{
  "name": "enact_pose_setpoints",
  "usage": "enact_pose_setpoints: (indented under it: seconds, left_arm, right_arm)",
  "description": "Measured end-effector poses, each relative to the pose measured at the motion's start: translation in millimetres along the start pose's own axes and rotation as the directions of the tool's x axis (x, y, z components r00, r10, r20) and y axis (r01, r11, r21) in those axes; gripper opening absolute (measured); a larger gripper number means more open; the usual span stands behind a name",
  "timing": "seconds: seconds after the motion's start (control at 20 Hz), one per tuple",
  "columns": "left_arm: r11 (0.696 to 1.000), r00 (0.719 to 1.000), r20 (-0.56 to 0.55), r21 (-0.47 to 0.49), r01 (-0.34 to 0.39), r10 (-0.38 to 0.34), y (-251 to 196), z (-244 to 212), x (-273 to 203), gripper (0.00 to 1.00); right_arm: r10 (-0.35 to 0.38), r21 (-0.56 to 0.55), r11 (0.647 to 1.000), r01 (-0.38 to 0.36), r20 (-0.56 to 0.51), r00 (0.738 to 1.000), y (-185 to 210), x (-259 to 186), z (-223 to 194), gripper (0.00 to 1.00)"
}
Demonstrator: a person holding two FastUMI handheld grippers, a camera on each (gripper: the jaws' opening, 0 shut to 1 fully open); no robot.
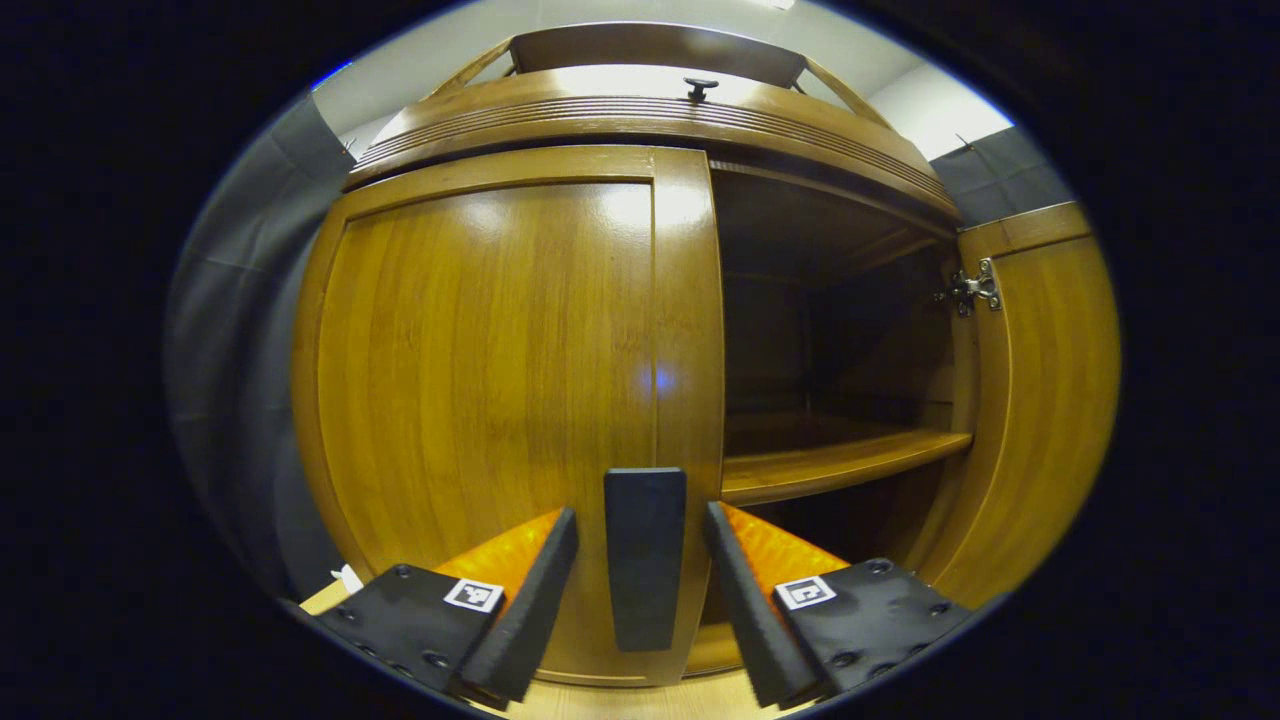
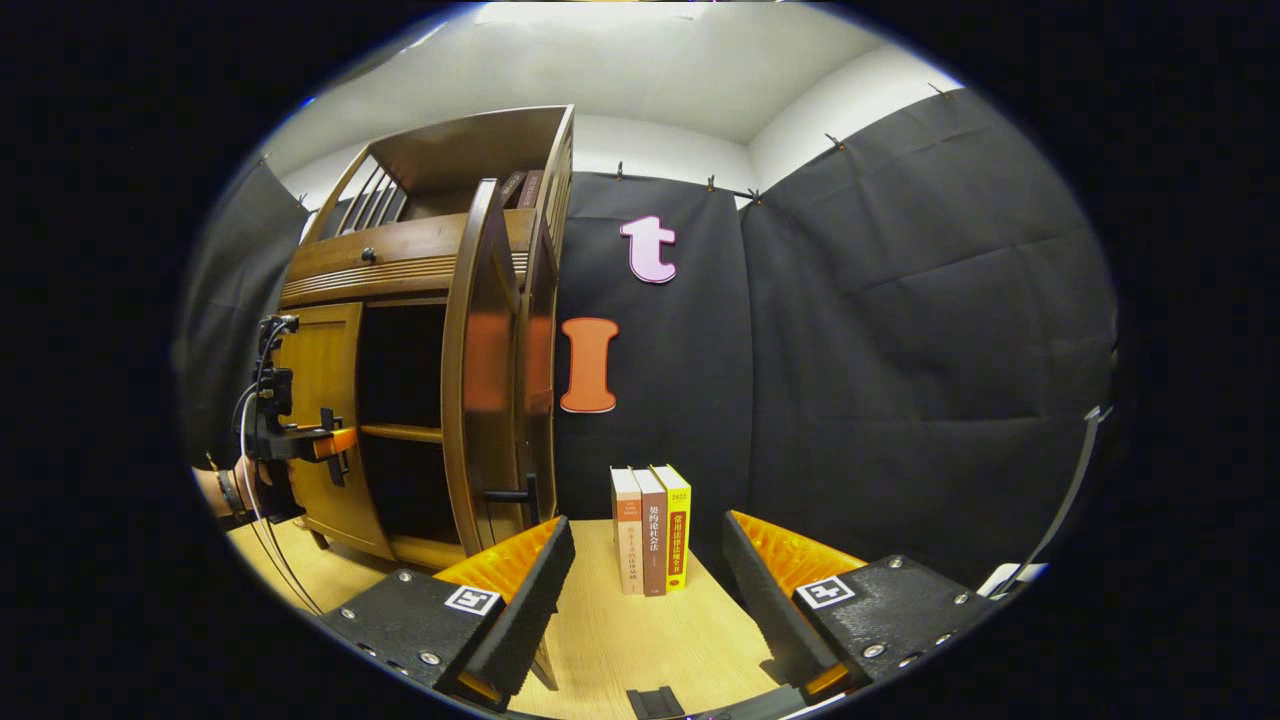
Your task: Open the right door of the double-door shoe cabinet with the right hand, and open the left door with the left hand.
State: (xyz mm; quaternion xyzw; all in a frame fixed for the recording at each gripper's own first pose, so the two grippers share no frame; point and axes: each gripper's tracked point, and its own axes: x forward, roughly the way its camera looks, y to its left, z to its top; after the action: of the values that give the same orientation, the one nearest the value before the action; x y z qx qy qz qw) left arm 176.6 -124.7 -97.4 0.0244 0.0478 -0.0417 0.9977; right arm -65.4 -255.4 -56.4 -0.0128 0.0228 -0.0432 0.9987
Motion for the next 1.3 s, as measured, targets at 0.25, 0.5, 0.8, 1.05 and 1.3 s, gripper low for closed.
enact_pose_setpoints:
  seconds: [0.25, 0.5, 0.8, 1.05, 1.3]
  left_arm:
    - [1.000, 1.000, -0.014, -0.005, 0.006, -0.006, 0, -5, 0, 0.45]
    - [1.000, 0.998, -0.060, -0.006, 0.006, -0.006, 1, -8, 1, 0.31]
    - [1.000, 0.997, -0.069, -0.020, 0.020, -0.021, -1, -7, -8, 0.27]
    - [0.999, 0.995, -0.081, -0.008, 0.053, -0.054, 1, -4, -36, 0.27]
    - [0.999, 0.995, -0.093, -0.002, 0.033, -0.033, 10, 0, -72, 0.27]
  right_arm:
    - [0.013, -0.010, 1.000, -0.013, -0.005, 1.000, 10, -1, -1, 0.92]
    - [0.019, 0.013, 1.000, -0.019, -0.004, 1.000, 14, -3, 0, 0.92]
    - [0.019, 0.034, 0.999, -0.020, 0.008, 1.000, 18, -9, 3, 0.92]
    - [0.017, 0.068, 0.998, -0.019, 0.024, 1.000, 21, -12, 12, 0.92]
    - [0.018, 0.048, 0.999, -0.020, 0.033, 0.999, 19, -13, 19, 0.92]
